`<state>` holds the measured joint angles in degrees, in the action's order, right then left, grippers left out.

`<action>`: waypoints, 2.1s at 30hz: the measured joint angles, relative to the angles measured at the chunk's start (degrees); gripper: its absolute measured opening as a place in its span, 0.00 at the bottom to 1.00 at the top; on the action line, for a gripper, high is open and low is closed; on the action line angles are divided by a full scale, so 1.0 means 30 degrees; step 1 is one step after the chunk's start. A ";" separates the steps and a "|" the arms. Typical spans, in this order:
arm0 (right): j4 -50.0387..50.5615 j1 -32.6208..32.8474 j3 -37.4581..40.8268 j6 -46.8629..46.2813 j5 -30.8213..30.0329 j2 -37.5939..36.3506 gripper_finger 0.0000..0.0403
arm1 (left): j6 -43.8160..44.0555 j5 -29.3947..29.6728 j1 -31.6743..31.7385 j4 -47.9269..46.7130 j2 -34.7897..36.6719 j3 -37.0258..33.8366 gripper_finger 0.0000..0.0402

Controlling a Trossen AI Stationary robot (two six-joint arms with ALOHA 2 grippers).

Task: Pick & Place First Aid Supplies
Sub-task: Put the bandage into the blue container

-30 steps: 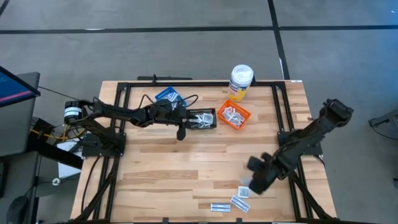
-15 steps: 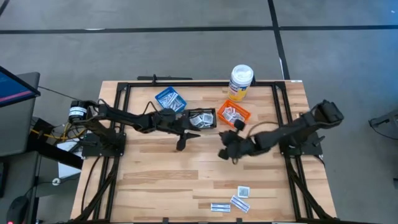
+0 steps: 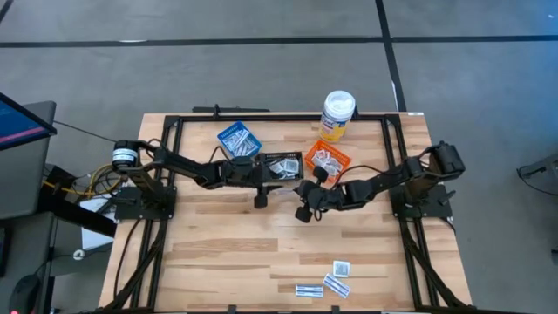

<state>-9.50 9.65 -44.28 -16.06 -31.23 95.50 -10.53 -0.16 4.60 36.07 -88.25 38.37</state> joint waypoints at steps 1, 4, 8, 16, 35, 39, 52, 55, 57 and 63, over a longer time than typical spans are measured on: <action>-0.0041 -0.0001 0.0010 0.0058 -0.0016 0.0067 0.01 | 0.0012 -0.0082 -0.0012 0.0002 0.0000 0.0000 0.39; -0.0195 -0.0128 0.0010 0.0060 -0.0032 0.0045 0.00 | 0.0107 -0.0269 -0.0022 -0.0002 -0.0011 0.0000 0.38; -0.0571 -0.0272 0.0007 0.0205 -0.0058 0.0038 0.00 | 0.0218 -0.0612 0.0000 -0.0071 -0.0109 0.0007 0.37; -0.1370 -0.0399 -0.0004 0.0548 -0.0056 0.0038 0.01 | 0.1540 -0.1093 -0.0007 -0.0373 -0.0109 0.0007 0.37; -0.2302 -0.0516 -0.0638 0.2985 -0.0127 0.0030 0.17 | 0.1015 -0.1093 -0.0015 -0.0427 -0.0109 0.0007 0.02; -0.1722 -0.0516 -0.1592 0.4448 -0.0178 0.0016 0.26 | 0.0976 -0.1093 -0.0015 -0.0430 -0.0109 0.0007 0.02; 0.0660 -0.0854 -0.2117 0.5335 0.3463 0.0001 0.48 | 0.0017 -0.2098 -0.0015 -0.0420 -0.0109 0.0007 0.02; 0.0894 -0.1106 -0.2117 0.5342 0.3446 0.0001 0.48 | 0.0080 -0.2103 -0.0032 -0.0401 -0.0109 0.0007 0.02; 0.1139 -0.1207 -0.2117 0.5300 0.3443 0.0001 0.46 | 0.0083 -0.2340 -0.0029 -0.0398 -0.0109 0.0007 0.02; 0.1524 -0.1446 -0.2117 0.4694 0.3501 0.0004 0.38 | -0.0373 -0.3736 -0.0038 -0.0327 -0.0109 0.0007 0.02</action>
<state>-4.93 5.31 -50.63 -1.98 -20.73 95.51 -11.65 -11.37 4.49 35.09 -88.58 38.39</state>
